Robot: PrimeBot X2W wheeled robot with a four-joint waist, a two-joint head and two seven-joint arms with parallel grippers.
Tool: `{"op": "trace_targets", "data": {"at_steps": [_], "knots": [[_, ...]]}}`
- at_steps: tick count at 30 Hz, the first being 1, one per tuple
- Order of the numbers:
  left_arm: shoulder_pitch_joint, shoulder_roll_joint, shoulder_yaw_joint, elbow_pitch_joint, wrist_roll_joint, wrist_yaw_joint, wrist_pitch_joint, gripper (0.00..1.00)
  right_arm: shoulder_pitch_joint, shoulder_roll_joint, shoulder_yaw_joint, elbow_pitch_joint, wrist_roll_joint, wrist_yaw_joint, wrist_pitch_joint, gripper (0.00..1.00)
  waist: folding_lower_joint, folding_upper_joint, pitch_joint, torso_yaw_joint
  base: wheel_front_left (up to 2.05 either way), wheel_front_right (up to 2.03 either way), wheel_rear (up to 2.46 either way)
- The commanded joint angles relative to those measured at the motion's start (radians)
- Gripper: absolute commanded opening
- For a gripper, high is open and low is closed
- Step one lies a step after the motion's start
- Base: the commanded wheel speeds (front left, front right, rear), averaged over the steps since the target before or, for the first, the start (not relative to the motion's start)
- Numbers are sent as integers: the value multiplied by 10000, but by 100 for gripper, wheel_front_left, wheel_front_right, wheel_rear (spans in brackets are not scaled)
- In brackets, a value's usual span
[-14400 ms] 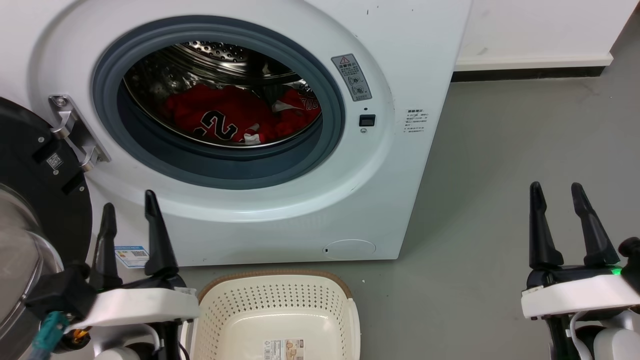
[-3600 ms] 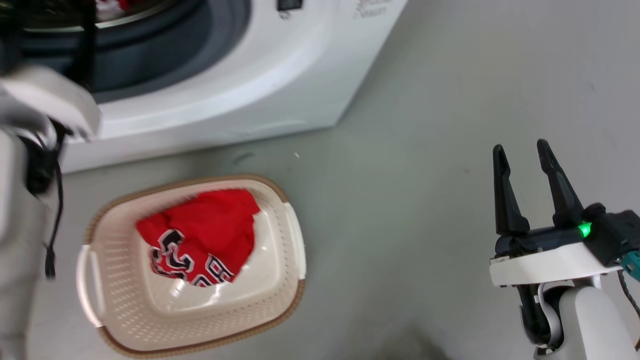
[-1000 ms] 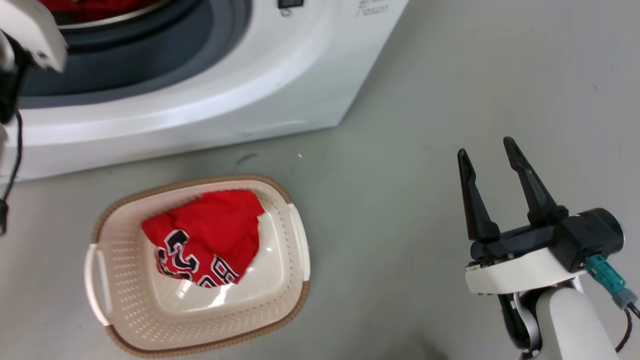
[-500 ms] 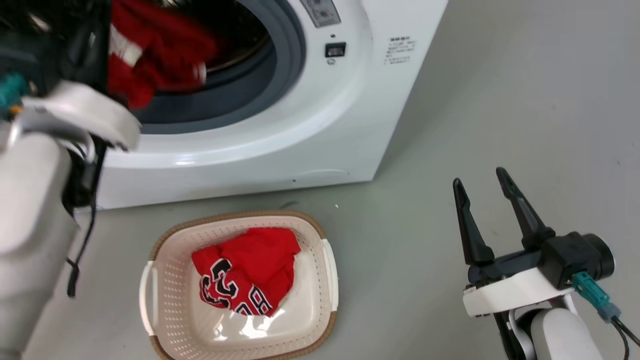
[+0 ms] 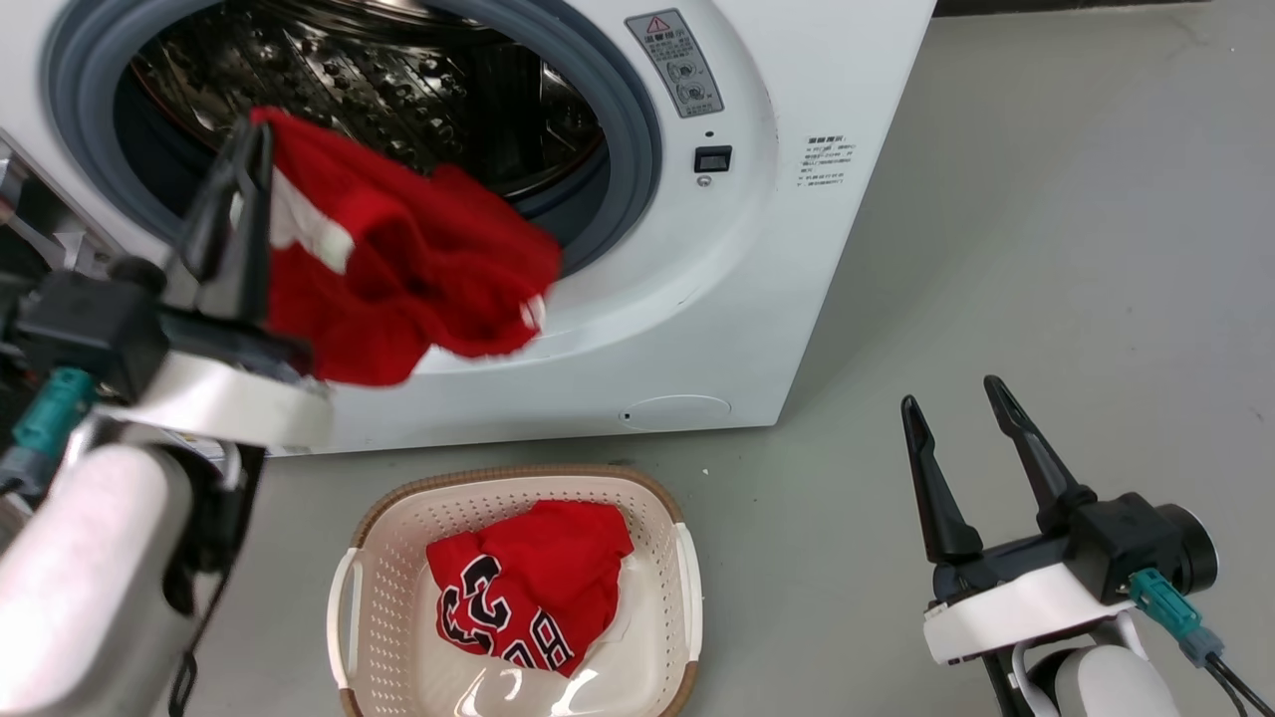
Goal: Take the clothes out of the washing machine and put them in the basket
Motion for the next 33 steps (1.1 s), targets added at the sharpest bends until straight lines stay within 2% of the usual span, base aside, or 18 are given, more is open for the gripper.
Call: {"op": "trace_targets", "data": {"at_steps": [1,8,15,25,33], "knots": [[396,46,-118,-321,-66,73,204,0,92,13,1,27,-38,-11,-20,100,2,0,-81,57,0,0,0],[1431,133,-692,-838,-415,38,1034,0,144,13,-17,1,17,-11,-20,100,2,0,-47,115,0,0,0],[2056,-155,-1355,9,-677,-254,1407,0,-139,13,38,-5,-16,-11,-20,100,2,0,409,-71,0,0,0],[1933,-765,-2259,2535,-866,-1217,1567,0,-403,14,-70,-195,-72,-11,-20,100,2,0,1323,-411,0,0,0],[1365,-1635,-3227,5085,-942,-2298,2358,0,-725,14,-109,-340,15,-11,-20,100,2,0,2251,-809,0,0,0]]}}
